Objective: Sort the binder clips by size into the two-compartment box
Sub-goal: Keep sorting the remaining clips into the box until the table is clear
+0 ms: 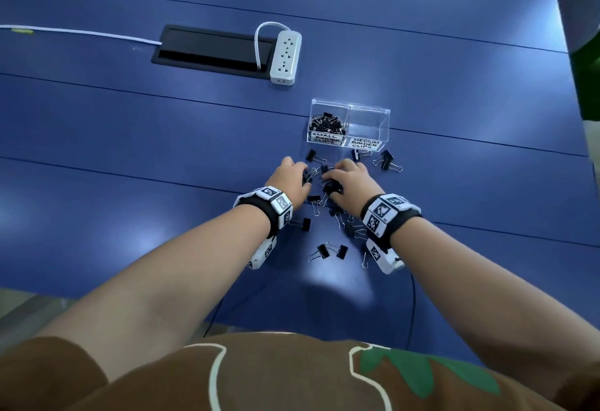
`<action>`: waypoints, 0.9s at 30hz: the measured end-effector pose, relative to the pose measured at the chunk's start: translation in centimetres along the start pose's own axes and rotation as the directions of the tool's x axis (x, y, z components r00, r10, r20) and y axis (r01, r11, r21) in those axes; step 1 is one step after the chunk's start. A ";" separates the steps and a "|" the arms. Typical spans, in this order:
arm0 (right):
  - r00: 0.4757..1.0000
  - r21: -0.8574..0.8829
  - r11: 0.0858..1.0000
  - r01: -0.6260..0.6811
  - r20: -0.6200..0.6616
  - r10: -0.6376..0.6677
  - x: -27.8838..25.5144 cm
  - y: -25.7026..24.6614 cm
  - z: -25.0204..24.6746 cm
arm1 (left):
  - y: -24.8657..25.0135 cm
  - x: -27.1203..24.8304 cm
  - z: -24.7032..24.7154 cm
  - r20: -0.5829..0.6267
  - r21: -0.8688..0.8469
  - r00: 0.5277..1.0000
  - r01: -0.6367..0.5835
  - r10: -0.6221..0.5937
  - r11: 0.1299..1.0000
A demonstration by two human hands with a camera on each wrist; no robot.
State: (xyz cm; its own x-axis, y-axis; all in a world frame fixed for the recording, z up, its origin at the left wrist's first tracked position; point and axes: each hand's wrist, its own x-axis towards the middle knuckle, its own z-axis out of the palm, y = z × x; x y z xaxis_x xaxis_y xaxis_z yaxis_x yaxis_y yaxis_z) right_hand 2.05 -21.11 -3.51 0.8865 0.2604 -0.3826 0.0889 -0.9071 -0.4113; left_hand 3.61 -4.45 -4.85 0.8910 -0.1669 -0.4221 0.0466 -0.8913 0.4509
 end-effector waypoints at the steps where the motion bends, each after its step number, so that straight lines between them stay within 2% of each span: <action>1: 1.000 -0.004 1.000 -0.010 0.002 0.010 -0.1 0.1 0.5 | 0.1 0.1 0.1 -0.004 0.013 1.000 -0.004 0.004 1.000; 5: 0.997 0.037 0.999 -0.036 -0.063 0.038 -0.4 0.2 1.3 | 0.2 0.2 0.3 -0.024 0.052 0.999 -0.021 0.022 0.998; 8: 0.992 0.142 0.986 -0.081 -0.084 0.094 -0.7 0.3 1.6 | 0.4 0.1 0.5 -0.032 0.055 0.999 -0.002 0.004 0.998; 14: 0.977 0.331 0.933 -0.142 -0.106 0.186 -1.4 1.0 1.2 | 1.4 -0.1 0.8 -0.039 0.016 0.999 -0.001 0.001 1.000; 18: 0.948 0.455 0.877 -0.158 -0.179 0.263 -2.2 1.5 -0.1 | 1.9 0.0 1.0 -0.014 0.039 0.999 -0.030 0.031 0.999; 21: 0.904 0.668 0.720 -0.187 -0.171 0.393 -2.6 2.9 -1.4 | 2.1 0.1 1.2 -0.002 0.058 0.999 -0.044 0.045 0.997; 24: 0.854 0.882 0.435 -0.179 -0.080 0.513 -2.8 4.5 -2.2 | 2.4 0.2 1.3 -0.013 0.086 0.999 -0.048 0.049 0.995; 26: 0.832 0.954 0.240 -0.181 0.018 0.554 -3.0 4.8 -2.2 | 2.7 0.3 1.3 -0.030 0.105 0.998 -0.045 0.049 0.993; 27: 0.829 0.964 0.178 -0.197 0.066 0.556 -3.1 4.9 -2.1 | 2.8 0.3 1.4 -0.038 0.112 0.998 -0.044 0.048 0.993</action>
State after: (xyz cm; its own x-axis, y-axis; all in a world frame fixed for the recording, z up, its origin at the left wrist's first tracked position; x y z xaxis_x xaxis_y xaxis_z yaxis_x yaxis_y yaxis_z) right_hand 0.71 -27.08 -2.60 0.7540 -0.2665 -0.6004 -0.5963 0.1057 -0.7958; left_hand 3.41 -7.58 -4.77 0.9089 -0.1935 -0.3693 -0.0432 -0.9247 0.3782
